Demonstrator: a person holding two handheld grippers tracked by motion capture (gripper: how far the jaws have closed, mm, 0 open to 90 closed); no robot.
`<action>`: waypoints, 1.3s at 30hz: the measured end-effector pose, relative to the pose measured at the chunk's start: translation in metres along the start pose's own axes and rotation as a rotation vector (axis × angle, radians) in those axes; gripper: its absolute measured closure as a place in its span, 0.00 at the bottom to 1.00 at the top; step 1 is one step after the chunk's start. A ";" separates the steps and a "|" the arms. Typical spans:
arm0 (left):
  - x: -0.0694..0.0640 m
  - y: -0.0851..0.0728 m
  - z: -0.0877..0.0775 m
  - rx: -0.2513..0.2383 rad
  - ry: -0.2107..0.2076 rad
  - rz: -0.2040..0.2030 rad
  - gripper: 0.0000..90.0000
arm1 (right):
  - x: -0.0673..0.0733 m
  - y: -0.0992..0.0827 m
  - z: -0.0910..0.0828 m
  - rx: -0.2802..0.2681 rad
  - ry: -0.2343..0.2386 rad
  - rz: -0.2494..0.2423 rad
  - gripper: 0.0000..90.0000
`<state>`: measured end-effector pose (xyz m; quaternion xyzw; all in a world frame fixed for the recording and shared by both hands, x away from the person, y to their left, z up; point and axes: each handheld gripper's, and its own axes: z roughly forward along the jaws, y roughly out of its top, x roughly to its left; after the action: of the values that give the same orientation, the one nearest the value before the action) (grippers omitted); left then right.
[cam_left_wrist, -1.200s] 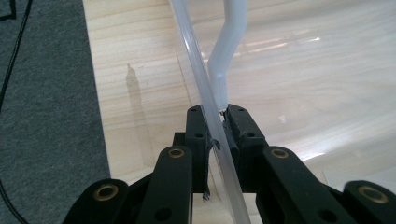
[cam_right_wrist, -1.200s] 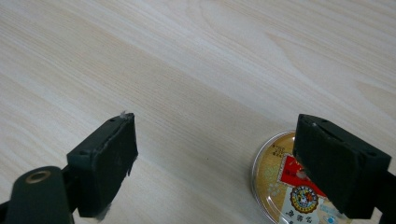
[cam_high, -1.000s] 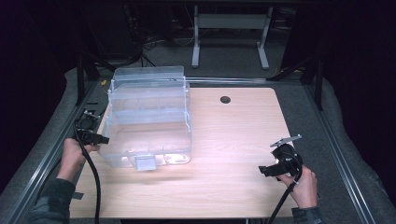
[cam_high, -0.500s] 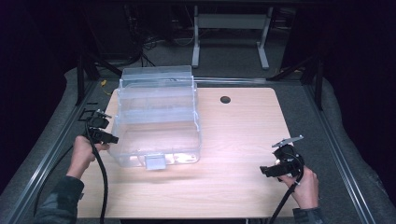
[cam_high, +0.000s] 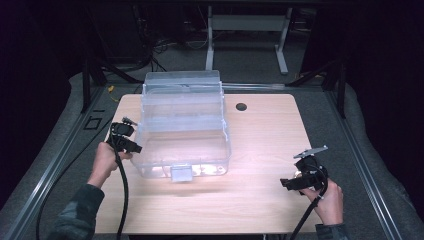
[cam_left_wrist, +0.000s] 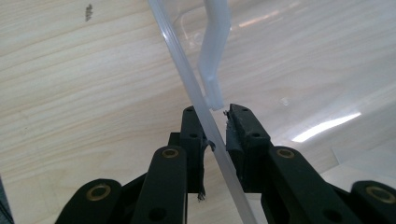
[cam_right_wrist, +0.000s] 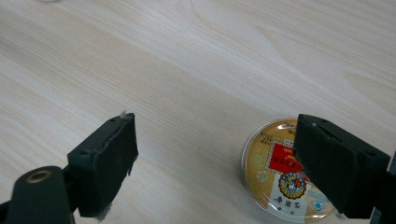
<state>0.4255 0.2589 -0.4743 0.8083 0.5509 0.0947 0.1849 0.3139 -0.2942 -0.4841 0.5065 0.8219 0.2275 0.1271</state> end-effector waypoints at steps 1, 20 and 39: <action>-0.002 0.001 0.001 0.002 -0.001 0.006 0.85 | -0.001 0.000 0.000 -0.001 0.006 0.000 0.15; -0.051 0.023 0.012 0.018 -0.018 0.058 0.84 | -0.004 -0.003 -0.003 -0.001 0.000 0.008 0.15; -0.103 0.042 0.022 0.033 -0.031 0.122 0.82 | -0.010 -0.007 -0.004 -0.001 0.000 0.019 0.15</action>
<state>0.4311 0.1456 -0.4725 0.8447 0.4992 0.0843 0.1739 0.3112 -0.3065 -0.4838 0.5141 0.8171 0.2289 0.1251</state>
